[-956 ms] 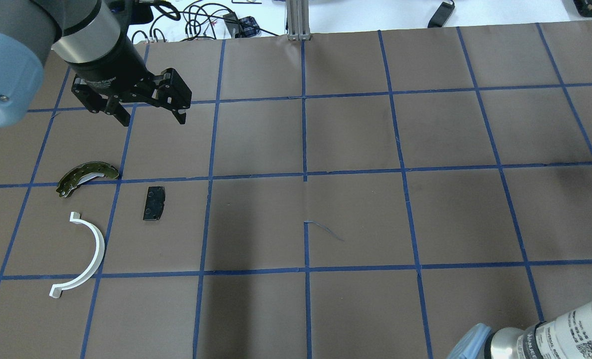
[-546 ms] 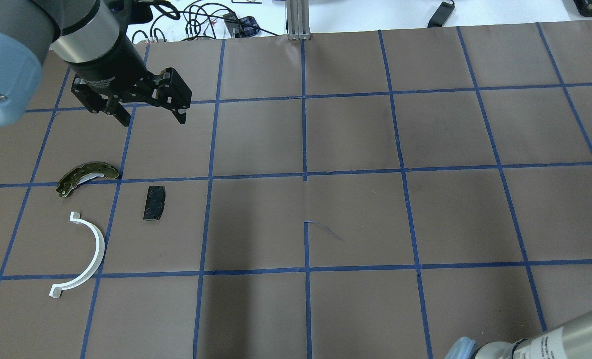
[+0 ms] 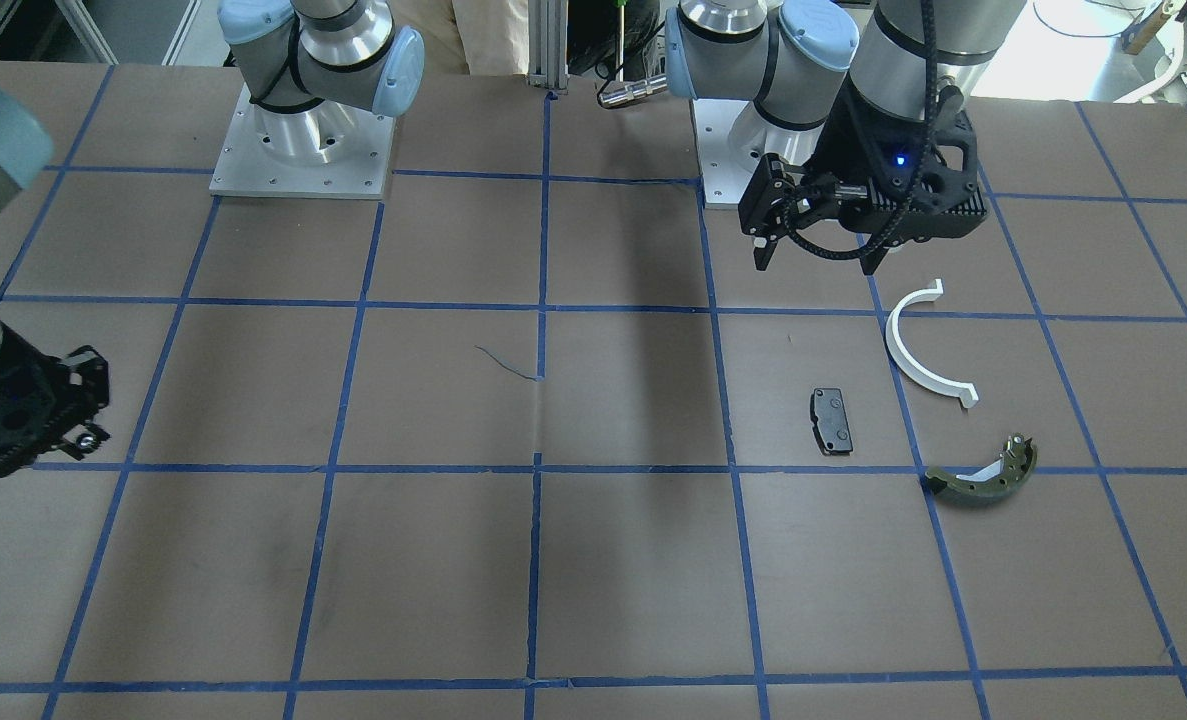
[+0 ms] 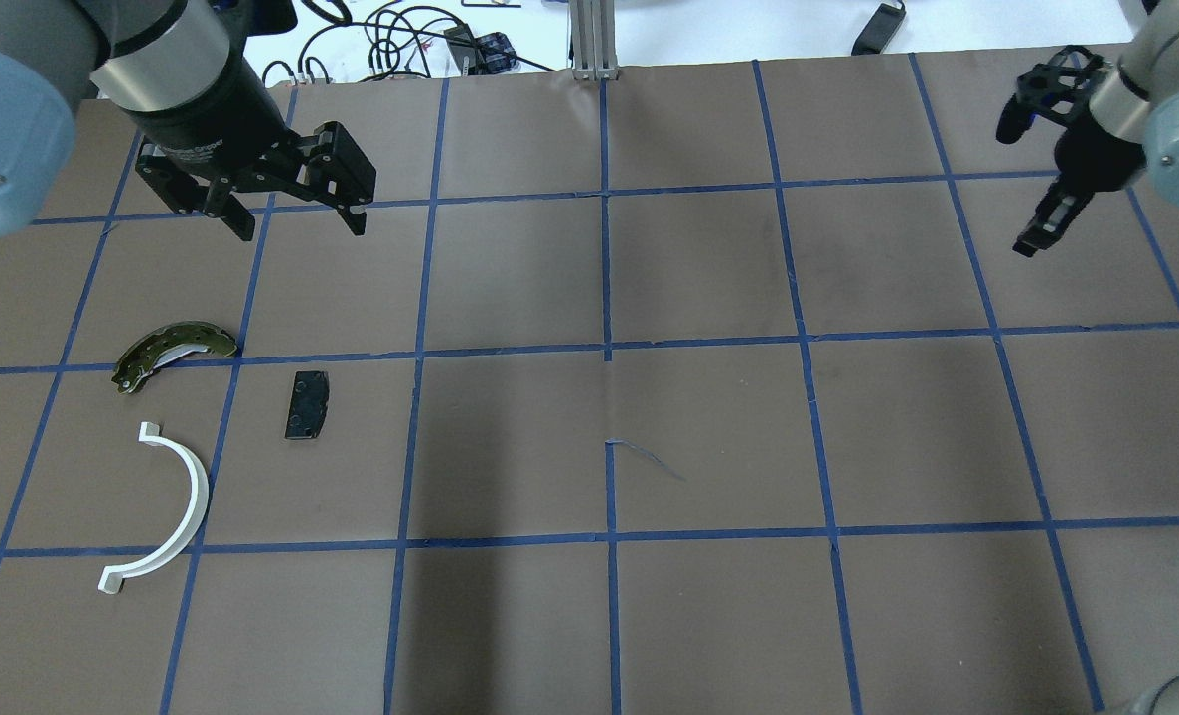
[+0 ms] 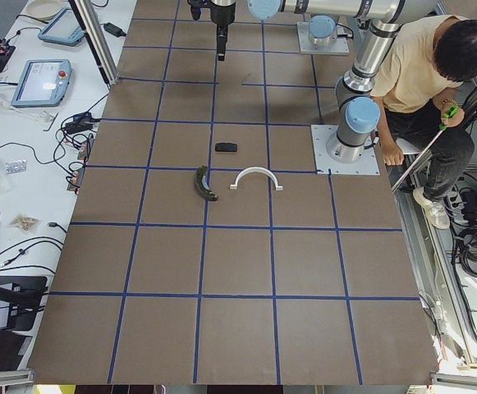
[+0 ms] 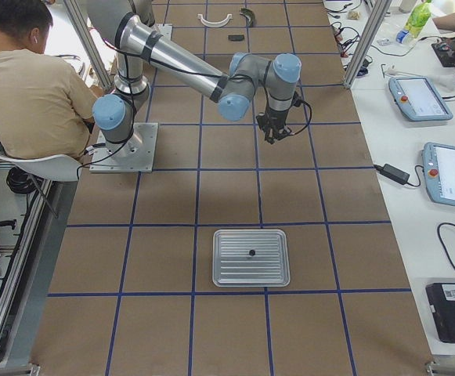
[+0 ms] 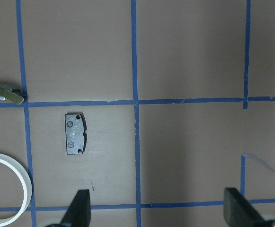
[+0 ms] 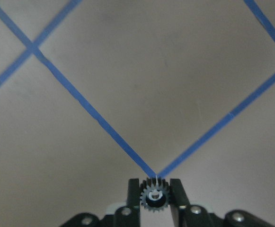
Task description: Place bearing gear from tray to pile
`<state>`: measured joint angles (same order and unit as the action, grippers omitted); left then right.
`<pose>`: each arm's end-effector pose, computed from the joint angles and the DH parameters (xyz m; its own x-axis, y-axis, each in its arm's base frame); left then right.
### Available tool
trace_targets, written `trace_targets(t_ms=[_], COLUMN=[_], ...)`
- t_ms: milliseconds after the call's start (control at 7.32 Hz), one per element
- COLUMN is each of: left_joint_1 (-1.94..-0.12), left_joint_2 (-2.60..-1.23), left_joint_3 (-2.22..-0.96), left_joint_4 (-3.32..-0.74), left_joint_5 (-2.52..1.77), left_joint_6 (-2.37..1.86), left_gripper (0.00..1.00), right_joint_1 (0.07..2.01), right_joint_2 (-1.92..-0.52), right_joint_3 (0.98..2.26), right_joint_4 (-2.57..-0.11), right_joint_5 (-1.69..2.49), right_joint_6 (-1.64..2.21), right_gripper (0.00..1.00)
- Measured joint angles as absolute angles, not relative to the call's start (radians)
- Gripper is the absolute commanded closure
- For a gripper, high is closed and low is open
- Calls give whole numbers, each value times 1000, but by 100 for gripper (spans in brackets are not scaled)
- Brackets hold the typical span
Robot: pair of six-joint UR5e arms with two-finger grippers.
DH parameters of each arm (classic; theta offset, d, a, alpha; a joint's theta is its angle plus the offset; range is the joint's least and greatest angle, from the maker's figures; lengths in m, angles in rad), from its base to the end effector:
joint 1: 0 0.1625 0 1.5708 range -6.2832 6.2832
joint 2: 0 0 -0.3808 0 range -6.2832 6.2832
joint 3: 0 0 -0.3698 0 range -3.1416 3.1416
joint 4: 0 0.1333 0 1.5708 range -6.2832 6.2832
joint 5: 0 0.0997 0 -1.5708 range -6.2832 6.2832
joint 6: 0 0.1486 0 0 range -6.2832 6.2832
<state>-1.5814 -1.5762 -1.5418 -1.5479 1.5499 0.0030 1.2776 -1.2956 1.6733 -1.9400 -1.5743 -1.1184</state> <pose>-0.1415 -0.4768 0.4082 -0.9997 0.0146 0.0207 0.0136 0.9988 -0.0465 -0.0306 -0.5607 0.2432 -0.6784 -0.7347 -0.0061 -0.7347 0.6784 0.0069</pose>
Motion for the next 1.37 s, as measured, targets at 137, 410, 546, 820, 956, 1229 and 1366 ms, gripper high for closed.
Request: trace_targets(t_ms=[137, 410, 546, 820, 956, 1229, 1366], left_joint_1=[-1579, -1570, -1568, -1571, -1574, -1580, -1581], left_joint_2=[-1582, -1579, -1572, -1579, -1573, -1568, -1563], left_joint_3=[-1539, -1533, -1522, -1493, -1495, -1510, -1512], left_joint_4=[-1548, -1549, -1551, -1561, -1564, -1565, -1569], left_joint_5=[1549, 1553, 1556, 1556, 1560, 1563, 1564], left_joint_6=[11, 13, 11, 5, 11, 11, 4], left_gripper=[0, 0, 0, 0, 0, 0, 0], right_joint_1=[1350, 1491, 1554, 1670, 1726, 1828, 1880], right_joint_2=[-1296, -1293, -1291, -1289, -1287, -1272, -1247], right_joint_3=[1675, 1679, 1693, 1770, 1800, 1823, 1825], right_joint_4=[-1936, -1933, -1940, -2041, -2099, -2160, -2197], right_joint_5=[-1546, -1524, -1513, -1469, -1461, -1456, -1455], right_joint_6=[-987, -740, -633, -424, -333, -185, -120], right_gripper=[100, 100, 100, 100, 100, 100, 100])
